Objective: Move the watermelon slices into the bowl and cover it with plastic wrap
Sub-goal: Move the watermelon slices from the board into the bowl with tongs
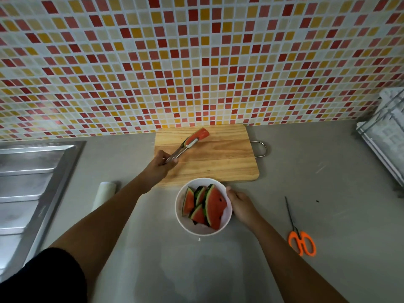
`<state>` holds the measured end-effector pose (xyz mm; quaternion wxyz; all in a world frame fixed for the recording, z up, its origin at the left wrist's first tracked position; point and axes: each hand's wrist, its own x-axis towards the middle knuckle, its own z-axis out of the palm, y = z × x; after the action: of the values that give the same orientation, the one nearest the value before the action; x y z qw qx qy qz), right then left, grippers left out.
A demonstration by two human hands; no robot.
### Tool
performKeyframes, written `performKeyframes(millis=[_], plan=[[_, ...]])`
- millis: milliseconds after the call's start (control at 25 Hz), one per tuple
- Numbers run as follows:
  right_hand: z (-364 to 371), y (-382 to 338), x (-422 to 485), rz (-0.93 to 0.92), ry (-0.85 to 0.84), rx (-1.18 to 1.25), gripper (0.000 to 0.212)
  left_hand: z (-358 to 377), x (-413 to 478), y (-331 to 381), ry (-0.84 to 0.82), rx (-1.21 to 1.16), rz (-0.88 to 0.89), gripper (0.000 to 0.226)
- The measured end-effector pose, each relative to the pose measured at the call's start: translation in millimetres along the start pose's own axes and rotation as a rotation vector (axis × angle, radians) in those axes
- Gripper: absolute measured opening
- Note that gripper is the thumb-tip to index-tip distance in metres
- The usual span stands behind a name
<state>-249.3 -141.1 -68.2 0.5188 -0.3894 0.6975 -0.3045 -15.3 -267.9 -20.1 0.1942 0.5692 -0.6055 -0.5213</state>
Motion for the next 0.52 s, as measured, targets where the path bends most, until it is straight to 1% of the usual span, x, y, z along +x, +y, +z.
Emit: performKeyframes(millis=[120, 240, 320, 400, 520], plan=[[0, 1, 0, -0.01, 0.01, -0.004, 0.046, -11, -42, -6, 0.006, 0.083, 0.089, 0.022], [0, 0, 0, -0.04, 0.017, -0.018, 0.046, -16, -86, -19, 0.009, 0.165, 0.19, 0.022], [0, -1, -1, -0.053, 0.004, -0.043, 0.047, -16, -111, -32, 0.013, 0.217, 0.217, 0.024], [0, -1, -1, -0.054, -0.016, -0.047, 0.045, -14, -129, -44, 0.006, 0.319, 0.216, 0.022], [-1, -2, -1, -0.057, 0.003, -0.076, 0.045, -5, -142, -50, -0.009, 0.456, 0.252, 0.02]])
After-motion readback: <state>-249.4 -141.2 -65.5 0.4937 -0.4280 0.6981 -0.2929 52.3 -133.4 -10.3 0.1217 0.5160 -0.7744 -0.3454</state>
